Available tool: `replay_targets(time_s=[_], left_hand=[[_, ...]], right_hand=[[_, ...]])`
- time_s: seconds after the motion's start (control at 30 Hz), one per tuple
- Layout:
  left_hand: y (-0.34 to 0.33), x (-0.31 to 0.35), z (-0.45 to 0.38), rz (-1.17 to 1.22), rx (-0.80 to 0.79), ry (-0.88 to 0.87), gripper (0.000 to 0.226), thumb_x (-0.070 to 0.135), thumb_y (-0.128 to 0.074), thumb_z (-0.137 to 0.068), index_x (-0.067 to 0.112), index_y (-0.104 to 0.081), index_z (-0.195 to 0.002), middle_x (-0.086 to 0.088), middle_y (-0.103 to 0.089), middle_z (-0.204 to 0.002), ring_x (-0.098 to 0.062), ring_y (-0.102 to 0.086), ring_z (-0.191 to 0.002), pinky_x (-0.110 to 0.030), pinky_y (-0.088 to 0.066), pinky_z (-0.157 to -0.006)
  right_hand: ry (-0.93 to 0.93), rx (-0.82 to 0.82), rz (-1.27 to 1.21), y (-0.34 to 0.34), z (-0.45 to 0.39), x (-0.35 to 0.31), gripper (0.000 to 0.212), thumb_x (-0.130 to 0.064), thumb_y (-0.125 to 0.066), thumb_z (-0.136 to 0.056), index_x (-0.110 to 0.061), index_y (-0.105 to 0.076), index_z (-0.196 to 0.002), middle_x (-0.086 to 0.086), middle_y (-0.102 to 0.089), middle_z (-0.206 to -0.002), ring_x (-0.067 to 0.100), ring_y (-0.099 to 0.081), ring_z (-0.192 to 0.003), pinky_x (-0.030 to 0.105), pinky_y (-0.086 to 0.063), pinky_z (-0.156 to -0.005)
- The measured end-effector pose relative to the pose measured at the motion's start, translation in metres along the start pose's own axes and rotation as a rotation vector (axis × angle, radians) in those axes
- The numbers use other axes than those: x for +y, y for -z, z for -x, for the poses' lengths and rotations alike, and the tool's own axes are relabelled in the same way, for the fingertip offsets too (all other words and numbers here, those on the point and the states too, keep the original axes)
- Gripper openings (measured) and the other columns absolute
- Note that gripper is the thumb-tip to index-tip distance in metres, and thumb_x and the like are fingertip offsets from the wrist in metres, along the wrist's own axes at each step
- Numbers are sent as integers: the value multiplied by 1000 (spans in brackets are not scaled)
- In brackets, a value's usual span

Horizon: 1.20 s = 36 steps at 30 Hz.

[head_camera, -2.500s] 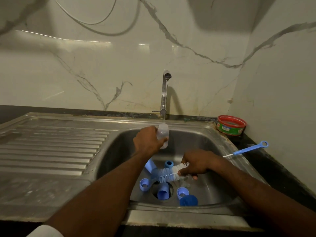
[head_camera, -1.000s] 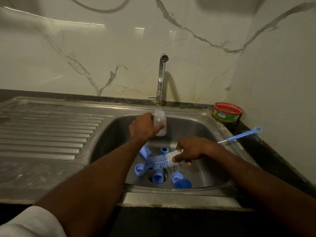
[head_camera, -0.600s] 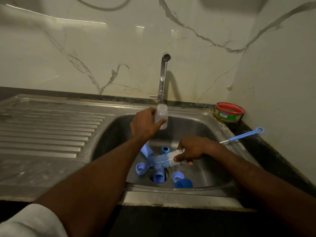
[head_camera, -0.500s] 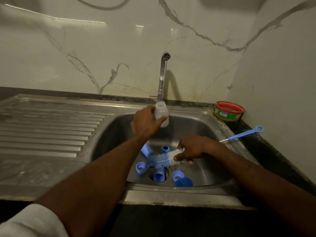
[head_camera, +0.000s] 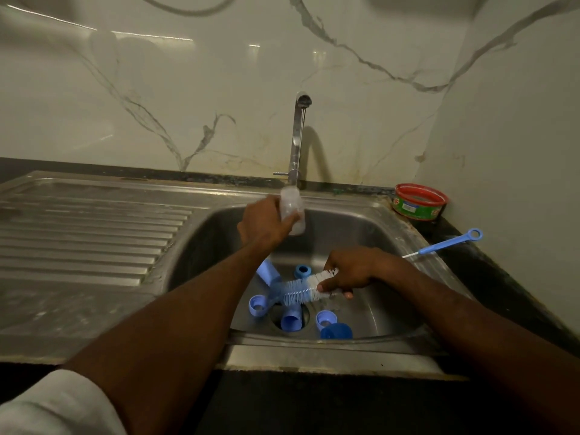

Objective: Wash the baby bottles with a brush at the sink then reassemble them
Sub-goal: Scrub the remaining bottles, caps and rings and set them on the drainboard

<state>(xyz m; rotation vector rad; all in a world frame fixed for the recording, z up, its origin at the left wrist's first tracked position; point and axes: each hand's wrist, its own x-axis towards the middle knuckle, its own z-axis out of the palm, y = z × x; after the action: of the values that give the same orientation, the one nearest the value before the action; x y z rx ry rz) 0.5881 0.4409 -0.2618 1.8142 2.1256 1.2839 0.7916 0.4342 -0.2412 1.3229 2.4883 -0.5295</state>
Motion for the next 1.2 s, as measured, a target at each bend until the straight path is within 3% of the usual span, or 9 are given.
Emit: replay_targets(time_s=[0.2, 0.3, 0.43, 0.57, 0.7, 0.83, 0.97, 1.07, 1.2], left_hand=[[-2, -1, -2, -20, -3, -2, 54, 58, -69, -88, 19, -62, -126, 0, -68, -118, -17, -64, -105, -28, -45, -84], [-5, -7, 1, -141, -153, 19, 48, 57, -70, -88, 20, -64, -118, -2, -70, -114, -15, -62, -97, -28, -45, -81], [2, 5, -5, 76, 75, -31, 55, 53, -74, -86, 19, -59, -127, -1, -67, -122, -16, -64, -108, -32, -52, -90], [-5, -5, 0, -74, -176, 45, 47, 54, -70, -88, 18, -63, -117, -3, -69, -114, -18, -64, -99, -38, -54, -92], [-2, 4, -4, 15, -24, -29, 50, 53, -72, -87, 18, -62, -121, 3, -67, -110, -13, -63, -98, -32, -52, -87], [-7, -3, 2, -139, -193, 51, 47, 49, -73, -87, 17, -61, -118, -3, -67, -111, -17, -63, -97, -34, -52, -87], [-3, -1, -4, 52, -29, 20, 47, 47, -73, -89, 16, -59, -122, 4, -62, -106, -12, -60, -98, -34, -51, -89], [-5, -4, 0, -87, -219, 50, 43, 46, -73, -89, 14, -62, -115, 0, -66, -104, -17, -63, -95, -37, -54, -89], [-3, 2, -4, 15, -221, 46, 61, 36, -81, -83, 10, -49, -128, -8, -62, -117, -24, -62, -108, -36, -53, -90]], right_hand=[[6, 0, -3, 2, 0, -1, 24, -43, -63, -97, -21, -70, -100, -1, -75, -77, 7, -66, -62, 30, -57, -79], [5, -3, 8, 1, 1, -1, 21, -44, -63, -97, -24, -69, -96, 2, -77, -82, 8, -67, -63, 32, -58, -81], [1, 8, -8, 2, 2, -3, 24, -42, -63, -97, -19, -69, -100, 0, -76, -80, 5, -65, -60, 26, -55, -76], [-10, -1, 6, 1, 4, -2, 26, -44, -62, -98, -19, -70, -98, -4, -72, -70, 5, -62, -58, 24, -51, -71], [-11, 6, 17, 3, 4, -3, 29, -45, -61, -97, -18, -71, -99, -5, -70, -65, 6, -63, -60, 29, -54, -77], [-4, 7, 7, 2, 6, -3, 22, -43, -62, -97, -22, -69, -95, -2, -74, -73, 4, -64, -57, 23, -52, -71], [2, -6, 22, 4, 6, -3, 25, -45, -61, -98, -21, -69, -93, -3, -70, -65, 10, -63, -62, 33, -55, -79], [-8, -21, 19, 2, 6, -2, 26, -46, -62, -97, -22, -69, -91, -3, -71, -65, 11, -63, -64, 34, -55, -81], [-36, 5, 37, 4, 6, -1, 32, -50, -61, -96, -19, -71, -94, -3, -73, -66, 8, -64, -62, 33, -54, -83]])
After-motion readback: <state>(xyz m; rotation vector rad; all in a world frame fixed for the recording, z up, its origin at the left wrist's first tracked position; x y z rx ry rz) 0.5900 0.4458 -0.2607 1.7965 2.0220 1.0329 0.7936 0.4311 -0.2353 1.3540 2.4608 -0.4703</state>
